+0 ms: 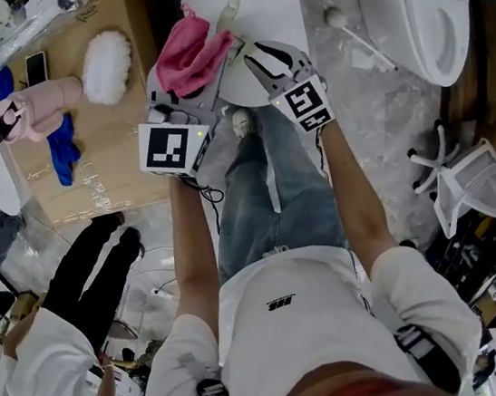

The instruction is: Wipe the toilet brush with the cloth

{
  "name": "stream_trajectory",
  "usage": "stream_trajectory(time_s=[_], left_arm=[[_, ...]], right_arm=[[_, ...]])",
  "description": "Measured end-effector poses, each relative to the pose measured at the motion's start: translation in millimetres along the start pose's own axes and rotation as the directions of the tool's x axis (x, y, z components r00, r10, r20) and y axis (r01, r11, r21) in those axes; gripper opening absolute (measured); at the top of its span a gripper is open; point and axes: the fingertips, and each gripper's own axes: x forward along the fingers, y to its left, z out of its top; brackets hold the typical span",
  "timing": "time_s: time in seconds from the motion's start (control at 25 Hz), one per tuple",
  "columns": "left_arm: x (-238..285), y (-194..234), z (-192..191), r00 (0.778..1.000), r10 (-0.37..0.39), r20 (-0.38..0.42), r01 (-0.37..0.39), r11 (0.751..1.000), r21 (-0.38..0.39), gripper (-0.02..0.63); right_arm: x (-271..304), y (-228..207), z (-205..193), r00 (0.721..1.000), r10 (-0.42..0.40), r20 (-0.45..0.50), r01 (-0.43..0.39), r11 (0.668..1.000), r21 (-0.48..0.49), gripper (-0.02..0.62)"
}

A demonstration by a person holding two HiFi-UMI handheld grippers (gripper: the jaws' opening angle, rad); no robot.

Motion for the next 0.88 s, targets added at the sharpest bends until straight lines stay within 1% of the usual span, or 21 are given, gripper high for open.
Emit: stream_trajectory(time_s=[0.12,0.24,0.32,0.68,0.88], left_arm=[[-13,-5,10,1.000,0.016,-0.004,-0.016,1.000,0.001,0.184],[-29,-10,18,0.999,0.038,-0.014,-0.038,0.999,-0.009,0.184],[-40,-16,23,0.999,0.048,-0.018,-0.048,0.999,-0.021,0.180],[-98,-48,57,0.997,0.067,-0.028,-0.068,0.996,-0.051,0.170],[-122,-61,80,0.999,0.050,-0.008,-0.050,0.997,-0.050,0.167]], right_arm=[[-30,1,38,0.997,-0.030,0.075,0.030,0.999,0.011,0.074],[-62,3,76,0.987,-0.057,0.149,0.052,0.998,0.035,0.024],[-84,7,97,0.981,-0.064,0.181,0.057,0.997,0.043,-0.003],[-165,42,162,0.970,-0.096,0.223,0.088,0.995,0.048,-0.005],[-191,67,192,0.964,-0.098,0.245,0.095,0.995,0.025,-0.005]])
